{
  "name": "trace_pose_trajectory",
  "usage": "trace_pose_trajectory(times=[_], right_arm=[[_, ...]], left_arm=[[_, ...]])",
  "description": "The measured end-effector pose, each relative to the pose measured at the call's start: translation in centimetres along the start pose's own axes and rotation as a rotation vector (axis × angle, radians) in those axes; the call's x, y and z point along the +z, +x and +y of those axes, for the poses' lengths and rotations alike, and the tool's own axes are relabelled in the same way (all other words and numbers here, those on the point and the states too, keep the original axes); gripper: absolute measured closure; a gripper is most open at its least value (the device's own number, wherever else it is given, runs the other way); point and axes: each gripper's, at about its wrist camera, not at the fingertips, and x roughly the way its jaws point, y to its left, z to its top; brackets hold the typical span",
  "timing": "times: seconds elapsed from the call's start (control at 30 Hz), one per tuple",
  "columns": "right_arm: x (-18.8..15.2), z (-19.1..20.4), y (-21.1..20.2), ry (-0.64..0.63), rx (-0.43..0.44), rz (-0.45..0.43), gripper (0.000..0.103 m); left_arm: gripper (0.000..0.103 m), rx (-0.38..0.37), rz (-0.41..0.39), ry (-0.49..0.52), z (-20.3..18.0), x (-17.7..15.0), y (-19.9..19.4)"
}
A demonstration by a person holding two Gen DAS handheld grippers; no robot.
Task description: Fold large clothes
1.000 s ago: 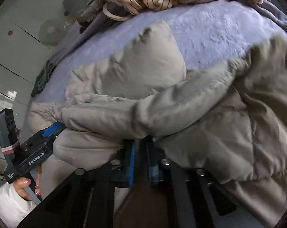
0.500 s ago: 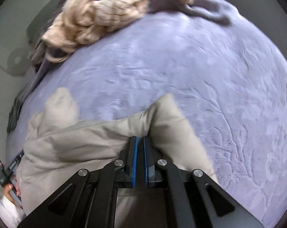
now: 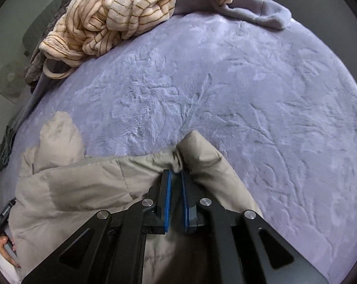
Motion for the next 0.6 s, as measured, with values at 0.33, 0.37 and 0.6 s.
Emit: trace_pose_trajectory(times=[0.33,0.37,0.6], right_arm=[[-3.7,0.1,-5.4,0.038,0.059,-0.038,0.068],[-4.2,0.1,-5.8,0.044,0.064,-0.035,0.067],[-8.2,0.9,-8.8,0.061,0.088,-0.019,0.066]], left_arm=[[0.018,-0.01,0.013,0.012,1.6,-3.8,-5.8],[0.018,-0.01,0.026,0.011,1.7,-4.5,-6.2],[0.018,-0.029,0.074,-0.028,2.5,-8.6,-8.7]])
